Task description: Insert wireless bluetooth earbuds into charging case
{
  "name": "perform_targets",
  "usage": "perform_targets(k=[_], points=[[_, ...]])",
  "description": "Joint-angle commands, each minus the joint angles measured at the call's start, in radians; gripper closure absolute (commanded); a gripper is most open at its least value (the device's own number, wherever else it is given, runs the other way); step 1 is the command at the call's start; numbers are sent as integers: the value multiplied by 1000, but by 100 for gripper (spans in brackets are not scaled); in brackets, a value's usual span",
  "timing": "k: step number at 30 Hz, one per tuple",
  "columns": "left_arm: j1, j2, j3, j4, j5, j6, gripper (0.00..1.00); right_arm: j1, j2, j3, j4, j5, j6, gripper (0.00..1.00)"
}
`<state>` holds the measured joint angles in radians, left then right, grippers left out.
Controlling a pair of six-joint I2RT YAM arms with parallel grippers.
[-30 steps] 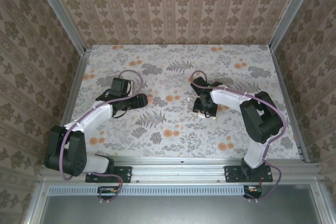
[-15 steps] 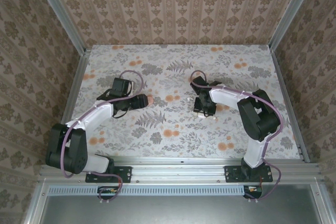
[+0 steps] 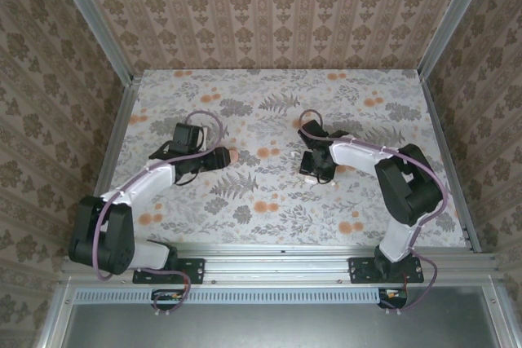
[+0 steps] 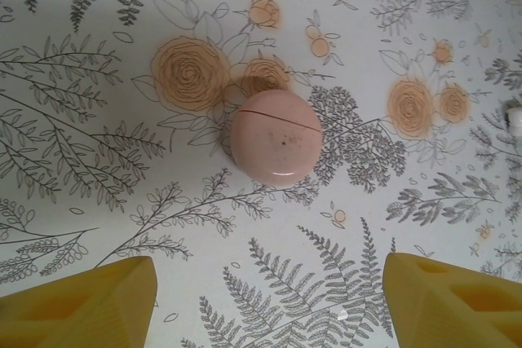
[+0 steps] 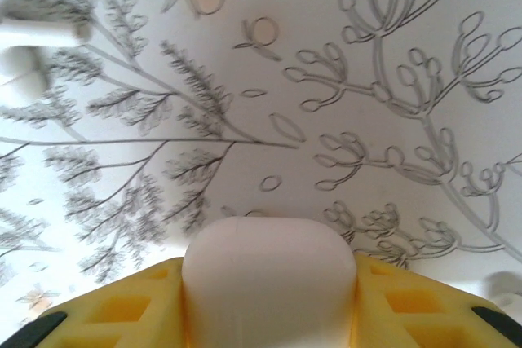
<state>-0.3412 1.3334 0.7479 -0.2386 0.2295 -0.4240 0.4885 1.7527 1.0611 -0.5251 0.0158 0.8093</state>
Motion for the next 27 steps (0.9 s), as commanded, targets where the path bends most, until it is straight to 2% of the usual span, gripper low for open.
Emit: perform_targets(k=[1, 6, 13, 16, 21, 27], points=[[-11, -59, -47, 91, 64, 58, 27, -1, -97, -46, 116, -60, 50, 57], [-31, -176, -167, 266, 99, 89, 28, 2, -242, -202, 384, -122, 180, 59], [-102, -370, -400, 632, 125, 190, 28, 26, -412, -365, 682, -140, 338, 59], [-159, -426, -472, 746, 128, 276, 29, 57, -437, -411, 815, -146, 408, 59], [-254, -473, -539, 857, 127, 420, 32, 157, -458, -469, 1029, -66, 452, 59], [-335, -466, -567, 959, 94, 499, 33, 274, -426, -471, 1186, 6, 458, 59]])
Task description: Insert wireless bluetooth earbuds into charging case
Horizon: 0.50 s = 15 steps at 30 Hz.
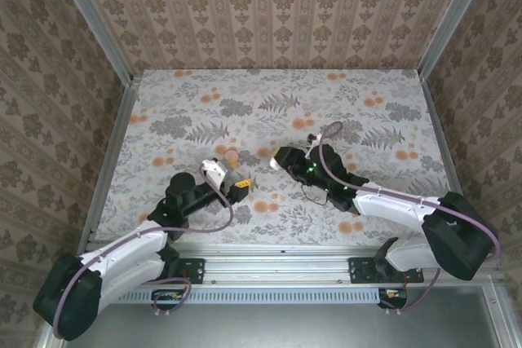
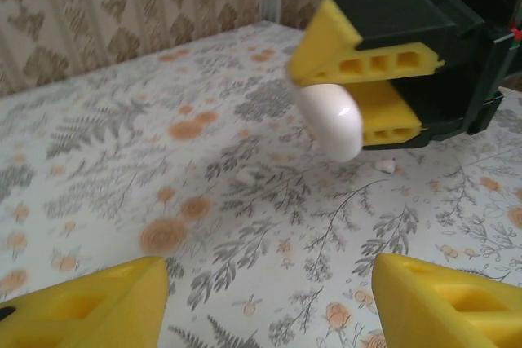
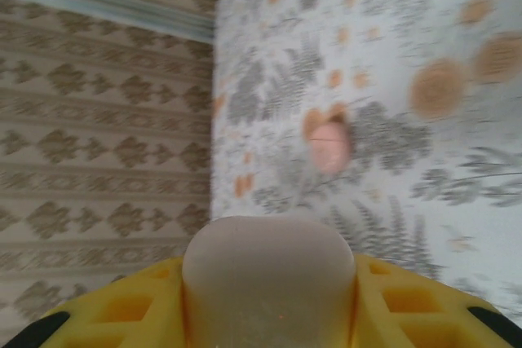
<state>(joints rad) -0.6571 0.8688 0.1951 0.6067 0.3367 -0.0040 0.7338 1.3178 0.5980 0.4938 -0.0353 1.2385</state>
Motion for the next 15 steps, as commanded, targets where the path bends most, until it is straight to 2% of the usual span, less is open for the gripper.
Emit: perform_targets(k=[1, 15], points=[[-26, 9, -14, 132, -6, 79, 33, 37, 16, -11, 192, 54, 32, 59], [-81, 42, -22, 265, -130, 28, 34, 165, 67, -23, 352, 163, 25, 59]])
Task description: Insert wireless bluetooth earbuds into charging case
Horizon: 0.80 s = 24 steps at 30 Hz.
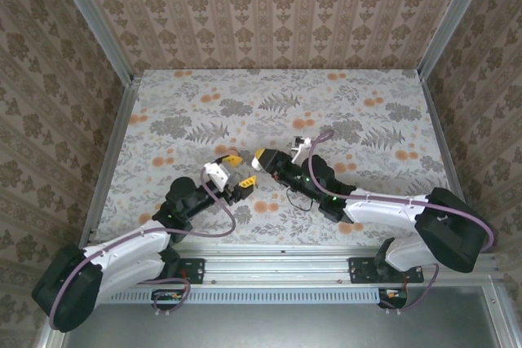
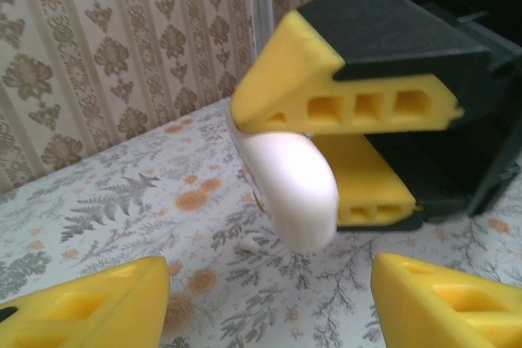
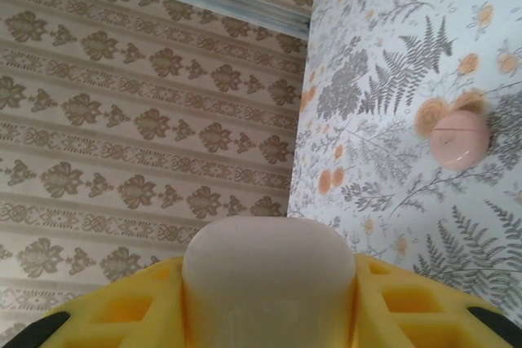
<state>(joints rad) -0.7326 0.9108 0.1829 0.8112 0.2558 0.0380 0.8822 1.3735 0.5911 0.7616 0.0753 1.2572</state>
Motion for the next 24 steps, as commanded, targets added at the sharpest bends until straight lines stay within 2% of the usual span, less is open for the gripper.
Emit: perform_targets(k=[1, 14, 24], points=[[-6, 0, -10, 62, -61, -18, 34, 23, 12, -15, 93, 57, 9, 59], [-8, 5, 1, 57, -76, -30, 35, 73, 118, 13, 171, 71, 48, 59], [-7, 26, 15, 36, -88, -21, 42, 81, 109, 16, 194, 76, 51, 59]])
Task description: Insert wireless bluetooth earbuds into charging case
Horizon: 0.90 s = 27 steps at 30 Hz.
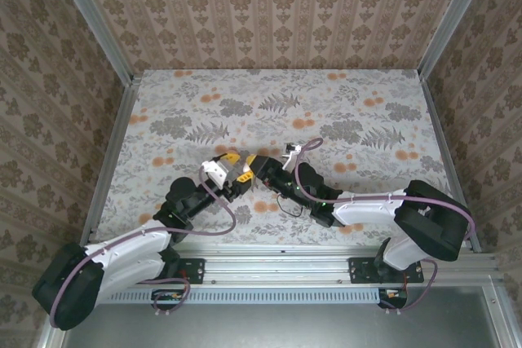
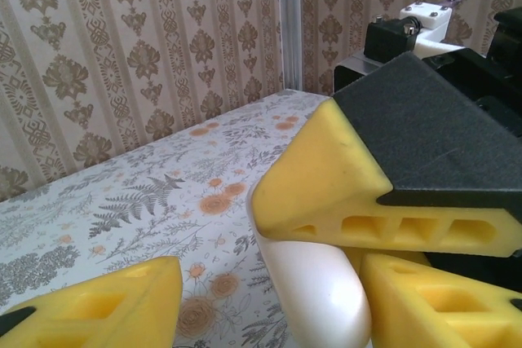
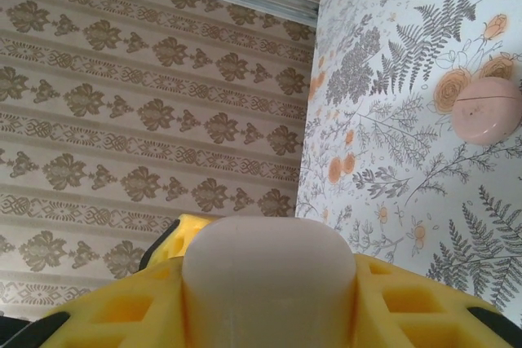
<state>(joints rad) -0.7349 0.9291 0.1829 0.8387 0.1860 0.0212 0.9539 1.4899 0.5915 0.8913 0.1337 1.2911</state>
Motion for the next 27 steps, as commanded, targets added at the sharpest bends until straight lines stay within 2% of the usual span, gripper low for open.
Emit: perform_targets(k=[1, 15, 22, 27], points=[[-5, 12, 16, 8, -18, -3, 43, 9, -9, 16, 63, 17, 17, 59], [-6, 31, 45, -5, -27, 8, 58, 22, -24, 19, 49, 11, 16, 59], [-4, 42, 50, -14, -30, 0, 57, 29, -24, 21, 53, 10, 16, 59], [-6, 43, 55, -21, -28, 2, 67, 29, -28, 22, 51, 6, 15, 59]])
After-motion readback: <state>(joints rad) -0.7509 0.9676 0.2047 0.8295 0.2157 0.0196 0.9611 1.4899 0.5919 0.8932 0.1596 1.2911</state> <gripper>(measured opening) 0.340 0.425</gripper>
